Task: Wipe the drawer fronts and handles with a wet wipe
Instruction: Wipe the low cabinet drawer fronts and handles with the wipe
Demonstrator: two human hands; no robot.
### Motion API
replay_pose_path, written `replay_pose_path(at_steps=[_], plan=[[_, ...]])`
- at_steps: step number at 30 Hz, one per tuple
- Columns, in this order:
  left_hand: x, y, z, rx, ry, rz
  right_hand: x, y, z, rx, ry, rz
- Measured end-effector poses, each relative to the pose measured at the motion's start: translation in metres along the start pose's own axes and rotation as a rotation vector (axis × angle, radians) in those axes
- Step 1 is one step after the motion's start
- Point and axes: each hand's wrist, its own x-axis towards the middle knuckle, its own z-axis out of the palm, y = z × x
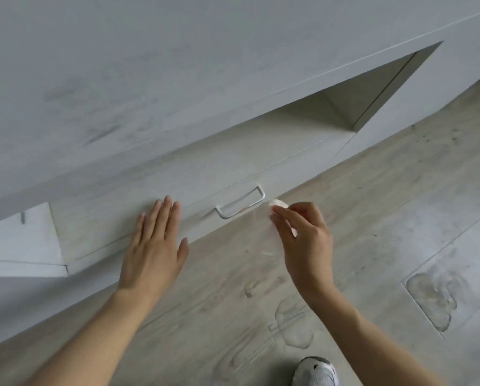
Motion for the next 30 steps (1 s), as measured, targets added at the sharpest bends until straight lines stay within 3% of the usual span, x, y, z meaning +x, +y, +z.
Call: replay_pose_path(at_steps=[4, 9, 17, 23, 30], plan=[[0.021, 0.008, 0.035, 0.005, 0.140, -0.088, 0.014, 0.046, 0.043, 0.085, -0.037, -0.190], [0.016, 0.015, 0.064, 0.125, 0.373, -0.051, 0.025, 0.075, 0.087, 0.261, 0.140, -0.236], [0.015, 0.024, 0.076, 0.174, 0.348, -0.106, 0.015, 0.083, 0.100, 0.289, -0.073, -0.330], [0.018, 0.022, 0.081, 0.190, 0.407, -0.106, 0.015, 0.091, 0.109, 0.275, -0.056, -0.317], [0.015, 0.020, 0.079, 0.180, 0.382, -0.091, 0.009, 0.074, 0.119, 0.168, -0.028, -0.595]])
